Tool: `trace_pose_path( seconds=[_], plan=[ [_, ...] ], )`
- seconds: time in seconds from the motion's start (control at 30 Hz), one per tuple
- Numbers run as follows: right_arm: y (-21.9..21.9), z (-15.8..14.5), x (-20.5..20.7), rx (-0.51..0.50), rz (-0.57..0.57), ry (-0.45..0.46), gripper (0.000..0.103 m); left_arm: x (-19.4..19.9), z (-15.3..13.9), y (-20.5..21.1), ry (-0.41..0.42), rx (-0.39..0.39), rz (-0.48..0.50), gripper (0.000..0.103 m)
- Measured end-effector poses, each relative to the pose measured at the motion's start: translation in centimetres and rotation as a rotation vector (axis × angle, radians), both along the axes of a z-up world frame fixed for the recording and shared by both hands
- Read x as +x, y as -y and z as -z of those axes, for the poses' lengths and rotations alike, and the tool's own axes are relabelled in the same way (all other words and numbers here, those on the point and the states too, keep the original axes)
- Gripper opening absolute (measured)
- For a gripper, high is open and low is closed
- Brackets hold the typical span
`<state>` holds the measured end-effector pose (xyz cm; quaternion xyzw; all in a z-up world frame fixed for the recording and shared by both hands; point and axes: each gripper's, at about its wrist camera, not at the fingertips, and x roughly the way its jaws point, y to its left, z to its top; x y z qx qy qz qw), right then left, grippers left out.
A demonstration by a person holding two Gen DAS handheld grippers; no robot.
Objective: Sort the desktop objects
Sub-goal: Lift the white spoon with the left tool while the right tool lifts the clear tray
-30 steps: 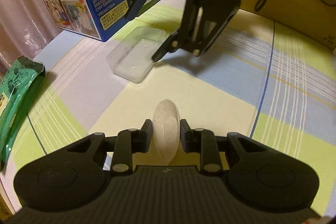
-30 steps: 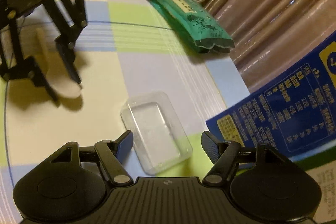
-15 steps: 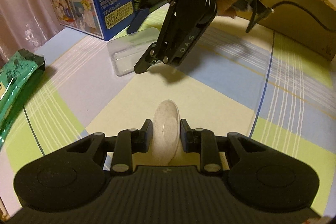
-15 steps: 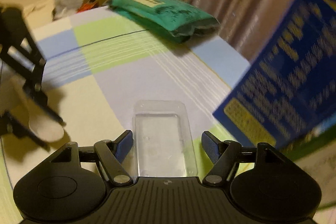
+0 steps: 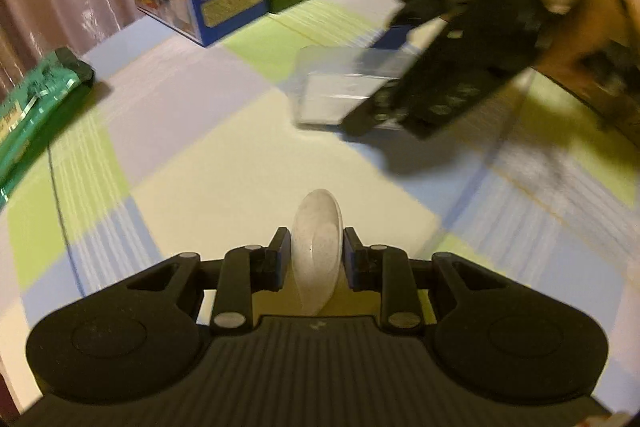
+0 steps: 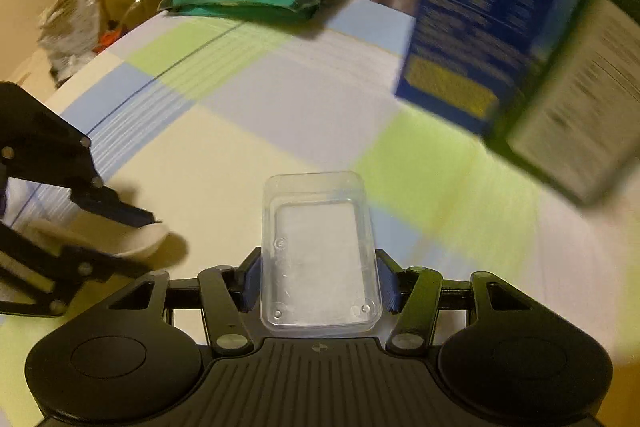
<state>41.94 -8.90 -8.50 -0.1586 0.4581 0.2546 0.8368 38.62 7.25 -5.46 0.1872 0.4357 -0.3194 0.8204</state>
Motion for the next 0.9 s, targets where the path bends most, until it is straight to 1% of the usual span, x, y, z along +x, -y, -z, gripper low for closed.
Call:
trace_pose_path(
  seconds=[0.03,0.07,0.13,0.27,0.33,0.4,0.43,0.53,0.6,0.63,0.7,0.77,0.9],
  plan=[
    [0.8,-0.2,-1.6,0.018,0.048,-0.023,0.053,-1.1,0.0,0.5,-0.008,-0.001,-0.011,0.023],
    [1.6,-0.4,-3.6,0.031,0.072,-0.042,0.053,-2.3,0.0,0.9,-0.017,-0.005,-0.021,0.021],
    [3.3,-1.0,-7.8,0.036,0.089,-0.031,0.053,-4.9,-0.1,2.0,-0.042,-0.012,-0.043,0.015],
    [6.5,-1.7,-15.4,0.080,0.148,-0.044,0.053,-10.8,-0.1,4.4,-0.082,0.019,-0.093,0.015],
    [7.9,-1.8,-19.0,0.095,0.182,-0.047,0.053,-13.5,-0.2,5.3,-0.083,0.010,-0.095,0.015],
    [8.8,-1.5,-21.8,0.119,0.221,-0.055,0.053,-15.9,-0.2,6.0,-0.066,0.013,-0.099,0.015],
    [9.3,-1.6,-22.8,0.130,0.236,-0.054,0.053,-17.1,-0.4,6.4,-0.042,0.013,-0.100,0.015],
    [10.7,-1.5,-25.5,0.177,0.252,-0.043,0.053,-19.6,-0.9,6.8,0.071,0.013,-0.068,0.018],
    [11.2,-1.2,-26.4,0.197,0.255,-0.019,0.053,-19.9,-1.2,6.7,0.149,0.050,-0.062,0.020],
    [11.3,-0.9,-26.4,0.200,0.259,-0.013,0.053,-19.7,-1.3,6.5,0.190,0.070,-0.068,0.023],
    [11.3,-0.7,-26.2,0.215,0.262,-0.006,0.053,-18.8,-1.7,6.0,0.241,0.091,-0.071,0.030],
    [11.3,-0.7,-25.6,0.234,0.266,0.009,0.053,-17.4,-1.9,5.5,0.262,0.098,-0.042,0.048],
    [10.9,-0.5,-24.2,0.269,0.269,0.037,0.053,-13.9,-1.4,5.2,0.274,0.122,0.035,0.050]
  ],
)
